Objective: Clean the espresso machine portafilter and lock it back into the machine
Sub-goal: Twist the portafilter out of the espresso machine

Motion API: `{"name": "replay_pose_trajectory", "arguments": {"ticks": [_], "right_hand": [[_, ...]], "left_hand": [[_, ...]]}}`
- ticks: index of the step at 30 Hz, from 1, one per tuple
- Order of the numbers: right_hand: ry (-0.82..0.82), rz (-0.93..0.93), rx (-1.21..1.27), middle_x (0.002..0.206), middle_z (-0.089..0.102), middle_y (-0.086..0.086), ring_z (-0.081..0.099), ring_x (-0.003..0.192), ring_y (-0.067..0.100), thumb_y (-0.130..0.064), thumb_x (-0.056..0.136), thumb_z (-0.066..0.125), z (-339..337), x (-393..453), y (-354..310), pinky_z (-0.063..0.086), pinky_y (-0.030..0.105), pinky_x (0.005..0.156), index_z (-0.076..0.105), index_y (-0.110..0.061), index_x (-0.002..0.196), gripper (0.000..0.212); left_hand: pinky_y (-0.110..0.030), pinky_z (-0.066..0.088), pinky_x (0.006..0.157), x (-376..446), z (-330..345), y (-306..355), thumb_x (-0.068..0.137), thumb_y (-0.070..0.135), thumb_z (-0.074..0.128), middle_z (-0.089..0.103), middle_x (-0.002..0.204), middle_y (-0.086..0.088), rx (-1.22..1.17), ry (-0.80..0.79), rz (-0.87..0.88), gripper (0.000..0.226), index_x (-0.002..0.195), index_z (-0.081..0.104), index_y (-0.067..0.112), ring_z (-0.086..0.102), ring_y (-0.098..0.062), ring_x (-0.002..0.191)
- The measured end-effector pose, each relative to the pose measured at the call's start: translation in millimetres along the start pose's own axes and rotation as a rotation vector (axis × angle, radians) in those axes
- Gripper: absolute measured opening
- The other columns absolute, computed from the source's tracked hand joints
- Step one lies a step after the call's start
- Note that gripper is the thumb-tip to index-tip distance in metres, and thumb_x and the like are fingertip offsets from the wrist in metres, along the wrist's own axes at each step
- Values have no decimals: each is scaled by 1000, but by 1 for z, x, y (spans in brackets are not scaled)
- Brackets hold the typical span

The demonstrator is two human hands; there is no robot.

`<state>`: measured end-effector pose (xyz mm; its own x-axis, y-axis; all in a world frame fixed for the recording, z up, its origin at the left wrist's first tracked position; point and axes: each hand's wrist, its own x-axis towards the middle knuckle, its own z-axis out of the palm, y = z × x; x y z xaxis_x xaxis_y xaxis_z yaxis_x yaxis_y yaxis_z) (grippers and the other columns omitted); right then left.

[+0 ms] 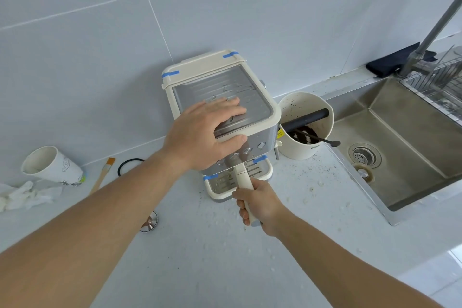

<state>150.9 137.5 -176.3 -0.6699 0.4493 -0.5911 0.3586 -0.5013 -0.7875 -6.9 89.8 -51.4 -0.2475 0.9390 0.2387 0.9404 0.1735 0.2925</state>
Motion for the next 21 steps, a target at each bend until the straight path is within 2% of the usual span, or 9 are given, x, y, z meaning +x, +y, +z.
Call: {"name": "replay_pose_trajectory", "arguments": {"ticks": [3, 11, 16, 21], "right_hand": [[9, 5, 7, 60, 50, 8, 42, 41, 19, -4, 85, 61, 1, 0, 0, 41, 25, 42, 60, -12, 95, 12], [33, 0, 35, 62, 50, 9, 42, 40, 19, -3, 85, 61, 6, 0, 3, 41, 26, 43, 58, -11, 89, 9], [54, -16, 42, 62, 49, 10, 42, 40, 19, -4, 84, 60, 8, 1, 4, 41, 26, 43, 57, -9, 85, 6], [71, -23, 61, 63, 50, 9, 42, 38, 17, -6, 85, 61, 14, 1, 6, 42, 25, 41, 57, -9, 100, 15]], "left_hand": [[-29, 18, 116, 0, 0, 1, 84, 56, 55, 44, 150, 17, 5, -2, 0, 53, 133, 51, 39, 32, -1, 140], [-28, 16, 116, 0, 0, 1, 85, 56, 56, 43, 150, 18, 8, -21, 1, 53, 135, 51, 40, 31, -1, 141], [-32, 19, 118, 1, 0, 1, 84, 58, 54, 42, 150, 19, -9, -32, -9, 54, 134, 50, 41, 31, 0, 141], [-32, 18, 118, 0, -1, 3, 83, 56, 55, 42, 150, 19, -16, -37, -19, 53, 134, 50, 42, 30, -1, 142]]}}
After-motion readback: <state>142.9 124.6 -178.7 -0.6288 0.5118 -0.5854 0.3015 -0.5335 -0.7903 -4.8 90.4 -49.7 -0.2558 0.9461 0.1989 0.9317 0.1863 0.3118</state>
